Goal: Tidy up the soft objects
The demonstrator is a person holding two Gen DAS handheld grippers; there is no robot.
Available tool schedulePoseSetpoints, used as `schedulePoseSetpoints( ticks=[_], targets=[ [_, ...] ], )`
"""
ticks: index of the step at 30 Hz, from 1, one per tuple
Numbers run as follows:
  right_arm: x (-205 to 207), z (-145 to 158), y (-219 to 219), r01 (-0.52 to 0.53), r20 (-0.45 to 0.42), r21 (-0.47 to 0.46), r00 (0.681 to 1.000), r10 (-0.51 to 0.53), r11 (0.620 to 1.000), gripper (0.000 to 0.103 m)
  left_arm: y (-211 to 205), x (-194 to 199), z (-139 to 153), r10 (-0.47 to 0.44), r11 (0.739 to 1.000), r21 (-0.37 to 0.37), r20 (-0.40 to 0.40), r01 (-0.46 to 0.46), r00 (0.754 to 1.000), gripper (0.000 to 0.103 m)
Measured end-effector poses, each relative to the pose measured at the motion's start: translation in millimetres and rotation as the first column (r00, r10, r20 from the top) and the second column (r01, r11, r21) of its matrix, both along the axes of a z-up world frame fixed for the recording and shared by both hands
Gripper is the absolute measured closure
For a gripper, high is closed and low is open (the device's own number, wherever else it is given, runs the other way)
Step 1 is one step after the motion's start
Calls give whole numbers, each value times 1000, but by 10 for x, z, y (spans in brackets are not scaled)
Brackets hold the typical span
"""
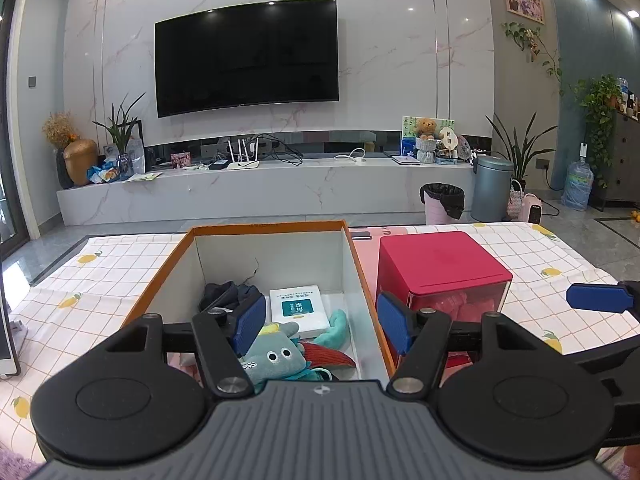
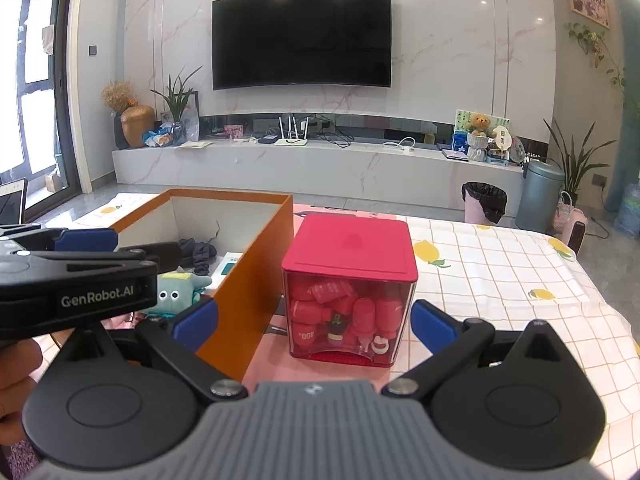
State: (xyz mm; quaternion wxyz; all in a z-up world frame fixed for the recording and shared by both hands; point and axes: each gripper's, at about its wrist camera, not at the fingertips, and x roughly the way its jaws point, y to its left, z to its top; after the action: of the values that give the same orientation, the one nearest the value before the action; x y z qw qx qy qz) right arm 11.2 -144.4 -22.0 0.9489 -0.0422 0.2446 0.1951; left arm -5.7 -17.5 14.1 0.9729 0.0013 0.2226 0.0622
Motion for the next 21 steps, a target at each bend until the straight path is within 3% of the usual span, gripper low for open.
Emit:
schedulePoseSetpoints(
  ticks=[21],
  targets=[
    [60,-19,-19,13,-31,-2,999,-14,1000,3,22,24,-2,-8,1000,-14,-15,7,1000,28]
  ],
)
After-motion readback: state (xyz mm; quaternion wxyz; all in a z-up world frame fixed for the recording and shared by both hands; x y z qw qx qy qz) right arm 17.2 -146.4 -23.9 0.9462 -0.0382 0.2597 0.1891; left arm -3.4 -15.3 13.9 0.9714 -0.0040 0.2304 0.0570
